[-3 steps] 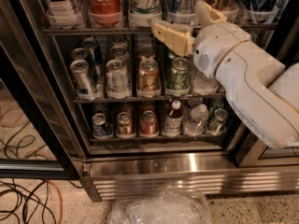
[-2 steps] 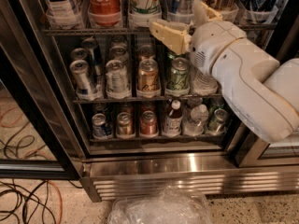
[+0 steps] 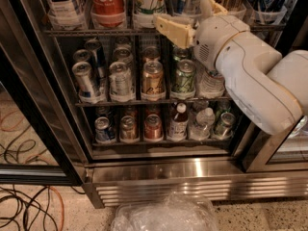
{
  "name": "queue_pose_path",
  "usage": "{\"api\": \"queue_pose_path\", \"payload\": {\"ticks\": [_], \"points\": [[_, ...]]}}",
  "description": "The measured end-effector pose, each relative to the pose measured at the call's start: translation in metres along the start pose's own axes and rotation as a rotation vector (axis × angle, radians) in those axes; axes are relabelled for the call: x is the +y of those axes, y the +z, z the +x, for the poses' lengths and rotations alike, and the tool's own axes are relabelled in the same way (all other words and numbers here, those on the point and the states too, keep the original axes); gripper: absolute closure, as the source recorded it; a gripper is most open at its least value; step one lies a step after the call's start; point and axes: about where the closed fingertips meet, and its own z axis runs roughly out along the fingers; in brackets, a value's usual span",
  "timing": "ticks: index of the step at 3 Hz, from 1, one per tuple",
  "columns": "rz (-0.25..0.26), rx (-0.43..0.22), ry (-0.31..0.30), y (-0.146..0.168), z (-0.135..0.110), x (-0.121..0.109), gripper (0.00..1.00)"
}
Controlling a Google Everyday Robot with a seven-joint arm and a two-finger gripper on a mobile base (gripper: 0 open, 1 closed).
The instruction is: Pick redbull can from top shelf of fridge
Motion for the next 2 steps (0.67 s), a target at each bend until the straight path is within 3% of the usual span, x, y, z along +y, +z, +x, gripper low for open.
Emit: {"api": "queue_pose_path", "payload": {"ticks": [2], "points": [[0.06,-0.003,0.021,0.005,-0.007,-0.034,0.26]]}}
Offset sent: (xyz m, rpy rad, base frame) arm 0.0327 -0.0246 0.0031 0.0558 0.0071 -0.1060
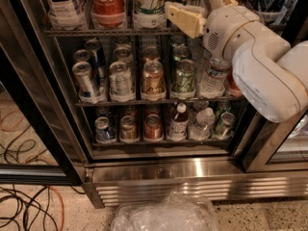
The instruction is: Pick redbull can from top shelf of fridge
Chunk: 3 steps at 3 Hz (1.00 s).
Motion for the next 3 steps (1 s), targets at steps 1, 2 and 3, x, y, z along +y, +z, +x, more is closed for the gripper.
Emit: {"api": "queue_pose_path", "payload": {"ticks": [1,2,3], "points": [[0.014,0.008,0.004,0.001,0.003,-0.007,0.25],[-0.01,0.015,-0.009,0.005,0.011,0.005,0.25],[-0.031,0.013,-0.018,0.01,0.014,0.015,0.25]]}}
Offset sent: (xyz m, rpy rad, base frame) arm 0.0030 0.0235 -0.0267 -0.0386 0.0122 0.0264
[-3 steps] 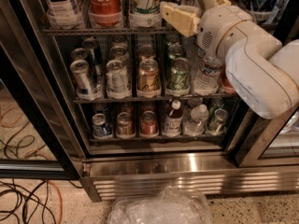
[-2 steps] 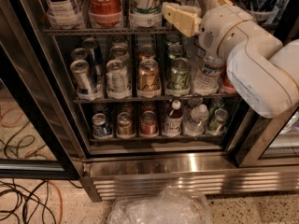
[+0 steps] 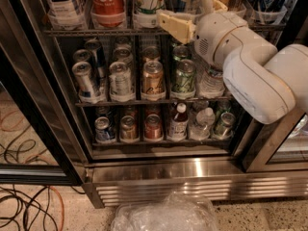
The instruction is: Pick redbull can from top shelf of fridge
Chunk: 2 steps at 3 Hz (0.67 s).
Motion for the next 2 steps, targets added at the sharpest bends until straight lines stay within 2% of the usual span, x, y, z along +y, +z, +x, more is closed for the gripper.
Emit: {"api": "queue_pose_path", "payload": {"ticks": [1,2], "points": [[0.012,-0.014,-0.001,0.004,-0.006,-0.008,0.26],[0.052,-0.023,0.016,0.004,-0.013,-0.029,0.25]]}}
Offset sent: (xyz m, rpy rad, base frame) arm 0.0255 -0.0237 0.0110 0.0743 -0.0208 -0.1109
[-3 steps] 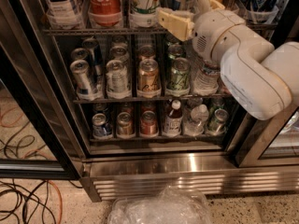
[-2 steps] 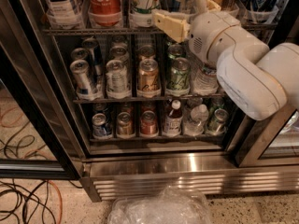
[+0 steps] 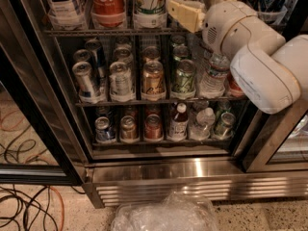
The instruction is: Pick redbull can from top shelf of fridge
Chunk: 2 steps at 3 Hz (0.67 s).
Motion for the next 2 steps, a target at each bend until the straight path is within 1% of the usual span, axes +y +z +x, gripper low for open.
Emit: {"api": "queue_pose_path", "payload": {"ticks": [1,2], "points": [[0.018,-0.003,0.011,0.0038,-0.0009,-0.0079,0.25],[0.023,0.004,0.015,0.0092,0.003,-0.0073,0.25]]}}
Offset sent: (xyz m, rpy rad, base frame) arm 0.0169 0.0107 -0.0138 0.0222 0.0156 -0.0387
